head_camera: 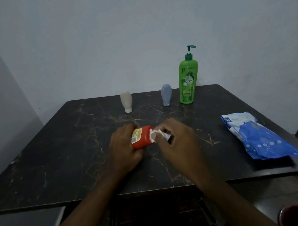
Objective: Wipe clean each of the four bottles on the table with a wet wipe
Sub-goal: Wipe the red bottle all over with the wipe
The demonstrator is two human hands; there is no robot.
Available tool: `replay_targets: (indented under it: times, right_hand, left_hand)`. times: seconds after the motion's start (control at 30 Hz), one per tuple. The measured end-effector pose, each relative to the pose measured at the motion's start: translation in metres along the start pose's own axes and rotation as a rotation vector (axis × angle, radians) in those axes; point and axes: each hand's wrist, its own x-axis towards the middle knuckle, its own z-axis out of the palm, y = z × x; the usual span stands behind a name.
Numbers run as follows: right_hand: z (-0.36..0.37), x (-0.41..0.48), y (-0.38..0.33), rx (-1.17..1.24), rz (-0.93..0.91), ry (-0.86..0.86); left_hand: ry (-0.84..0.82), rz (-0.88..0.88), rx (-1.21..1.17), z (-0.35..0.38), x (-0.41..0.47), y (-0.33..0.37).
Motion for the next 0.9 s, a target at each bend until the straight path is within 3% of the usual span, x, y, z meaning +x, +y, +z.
replay_targets:
  times: [0.1,0.3,0.47,0.7,0.9]
  right_hand:
    - [0.000,0.007,0.004,0.003,0.022,0.032]
    - [0.006,-0.012,0.007,-0.011,-0.191,0.094]
    - [0.004,-0.011,0.012,-0.076,-0.299,0.031]
    - [-0.001,0.005,0.010,-0.013,-0.144,0.068]
    - [-0.003,-0.002,0.007,0.097,-0.114,-0.060]
  left_hand:
    - [-0.013,0.010,0.006,0.000,0.000,-0.001]
    - [0.024,0.033,-0.002,0.002,0.001,-0.003]
    - [0.055,0.029,-0.030,0.003,0.000,-0.006]
    - [0.016,0.057,-0.004,0.004,0.002,-0.006]
    - [0.020,0.064,-0.015,0.003,0.002,-0.006]
